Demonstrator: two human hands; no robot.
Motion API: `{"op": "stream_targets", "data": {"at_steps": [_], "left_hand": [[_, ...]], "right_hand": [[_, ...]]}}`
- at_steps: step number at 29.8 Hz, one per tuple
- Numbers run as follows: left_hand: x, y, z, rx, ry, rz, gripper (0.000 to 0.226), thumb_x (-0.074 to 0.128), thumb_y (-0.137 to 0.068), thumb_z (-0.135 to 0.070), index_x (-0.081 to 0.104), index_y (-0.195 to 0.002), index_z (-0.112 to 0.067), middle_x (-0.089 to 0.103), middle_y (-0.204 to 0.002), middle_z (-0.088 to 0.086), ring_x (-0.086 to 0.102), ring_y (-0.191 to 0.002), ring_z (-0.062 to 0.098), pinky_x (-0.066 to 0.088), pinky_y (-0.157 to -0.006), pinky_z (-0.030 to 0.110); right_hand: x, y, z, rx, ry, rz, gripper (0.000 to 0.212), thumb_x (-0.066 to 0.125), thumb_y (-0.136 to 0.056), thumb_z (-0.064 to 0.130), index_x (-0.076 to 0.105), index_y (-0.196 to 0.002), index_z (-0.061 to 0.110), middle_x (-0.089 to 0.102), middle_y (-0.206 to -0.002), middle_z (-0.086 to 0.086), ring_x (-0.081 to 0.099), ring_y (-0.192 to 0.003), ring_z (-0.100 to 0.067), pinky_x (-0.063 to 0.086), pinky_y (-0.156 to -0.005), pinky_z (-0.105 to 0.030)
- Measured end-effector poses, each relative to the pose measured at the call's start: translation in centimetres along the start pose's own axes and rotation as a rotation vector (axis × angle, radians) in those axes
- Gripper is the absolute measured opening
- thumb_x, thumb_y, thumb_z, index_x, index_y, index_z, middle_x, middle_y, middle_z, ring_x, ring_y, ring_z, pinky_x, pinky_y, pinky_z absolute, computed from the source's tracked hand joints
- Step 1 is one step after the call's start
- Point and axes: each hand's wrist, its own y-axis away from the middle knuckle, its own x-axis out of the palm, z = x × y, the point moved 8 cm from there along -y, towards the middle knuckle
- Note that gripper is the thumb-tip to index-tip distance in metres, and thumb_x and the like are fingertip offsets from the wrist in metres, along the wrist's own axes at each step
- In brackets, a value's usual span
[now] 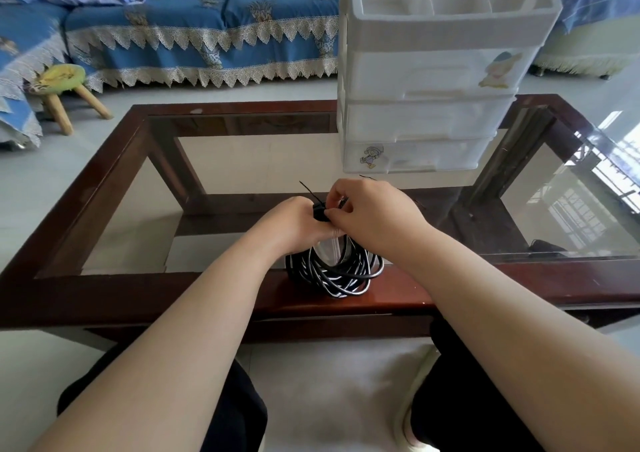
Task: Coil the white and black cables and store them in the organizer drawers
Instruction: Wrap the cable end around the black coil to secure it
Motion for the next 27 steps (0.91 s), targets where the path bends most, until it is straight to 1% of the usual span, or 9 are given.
{"op": "stream_targets", "data": {"at_steps": [3,6,9,12,14,16,19,25,27], "left_hand": [[0.0,-0.3,0.2,-0.001,-0.015,0.004,0.050,0.062,-0.073,-0.049,0.058,-0.067,0.000,0.053,-0.063,0.009,0.045,-0.058,0.019,0.035,-0.058,0.033],[-0.3,-0.1,-0.1,0.004,-0.058,0.007,0.043,0.064,-0.073,-0.045,0.055,-0.063,-0.004,0.050,-0.061,0.008,0.040,-0.055,0.018,0.033,-0.056,0.032],[-0.3,0.3,-0.5,0.014,-0.049,0.032,0.039,0.064,-0.070,-0.042,0.049,-0.062,-0.006,0.044,-0.063,0.011,0.035,-0.056,0.019,0.030,-0.056,0.034],[-0.2,0.4,-0.6,0.014,-0.072,0.048,0.038,0.062,-0.070,-0.040,0.046,-0.063,-0.006,0.041,-0.065,0.012,0.032,-0.058,0.020,0.029,-0.057,0.034],[-0.3,0.3,-0.3,-0.001,-0.078,0.054,0.037,0.064,-0.071,-0.039,0.049,-0.064,-0.006,0.046,-0.066,0.011,0.036,-0.059,0.020,0.032,-0.058,0.033],[-0.4,0.2,0.0,-0.020,-0.052,0.067,0.036,0.067,-0.072,-0.039,0.052,-0.066,-0.007,0.049,-0.066,0.009,0.039,-0.059,0.019,0.033,-0.057,0.032],[0.1,0.6,0.2,-0.023,0.029,0.105,0.042,0.069,-0.071,-0.045,0.048,-0.062,-0.010,0.044,-0.063,0.006,0.038,-0.056,0.017,0.031,-0.055,0.031],[0.3,0.9,0.2,-0.030,0.057,0.126,0.048,0.072,-0.075,-0.051,0.047,-0.057,-0.014,0.040,-0.053,-0.001,0.038,-0.052,0.014,0.029,-0.053,0.030],[0.4,0.9,0.2,-0.024,0.035,0.147,0.049,0.071,-0.075,-0.053,0.048,-0.060,-0.013,0.039,-0.055,-0.001,0.038,-0.053,0.015,0.029,-0.053,0.030]], "right_hand": [[0.0,0.2,0.4,-0.029,0.029,-0.044,0.016,0.051,-0.089,0.036,0.060,-0.095,0.024,0.062,-0.083,0.005,0.058,-0.079,-0.020,0.042,-0.060,-0.029],[0.4,0.2,0.5,-0.047,0.126,-0.059,0.021,0.042,-0.095,0.030,0.054,-0.101,0.013,0.065,-0.085,-0.007,0.059,-0.078,-0.030,0.042,-0.059,-0.032],[0.5,0.4,0.7,-0.074,0.184,-0.022,0.023,0.039,-0.098,0.031,0.051,-0.107,0.013,0.065,-0.087,-0.009,0.059,-0.078,-0.032,0.041,-0.059,-0.033],[0.2,0.9,1.2,-0.105,0.140,-0.018,0.023,0.042,-0.096,0.035,0.057,-0.105,0.020,0.067,-0.089,-0.005,0.059,-0.082,-0.029,0.044,-0.064,-0.033],[0.2,1.0,1.4,-0.103,0.098,-0.031,0.022,0.045,-0.095,0.034,0.060,-0.102,0.020,0.067,-0.089,-0.003,0.059,-0.083,-0.026,0.045,-0.065,-0.032],[0.0,1.2,1.3,-0.088,0.056,-0.053,0.020,0.048,-0.094,0.032,0.062,-0.100,0.020,0.064,-0.092,-0.001,0.058,-0.083,-0.024,0.043,-0.064,-0.031],[-0.2,1.0,1.0,-0.073,0.043,-0.067,0.016,0.051,-0.092,0.031,0.062,-0.097,0.021,0.062,-0.089,0.002,0.056,-0.081,-0.020,0.037,-0.061,-0.029],[0.2,0.5,-0.3,-0.047,-0.054,0.031,0.006,0.062,-0.085,0.036,0.063,-0.084,0.029,0.056,-0.073,0.014,0.051,-0.069,-0.006,0.041,-0.058,-0.027],[0.6,0.3,-0.3,-0.080,-0.098,0.074,0.007,0.066,-0.082,0.036,0.063,-0.080,0.031,0.054,-0.075,0.013,0.051,-0.070,-0.005,0.041,-0.061,-0.026]]}}
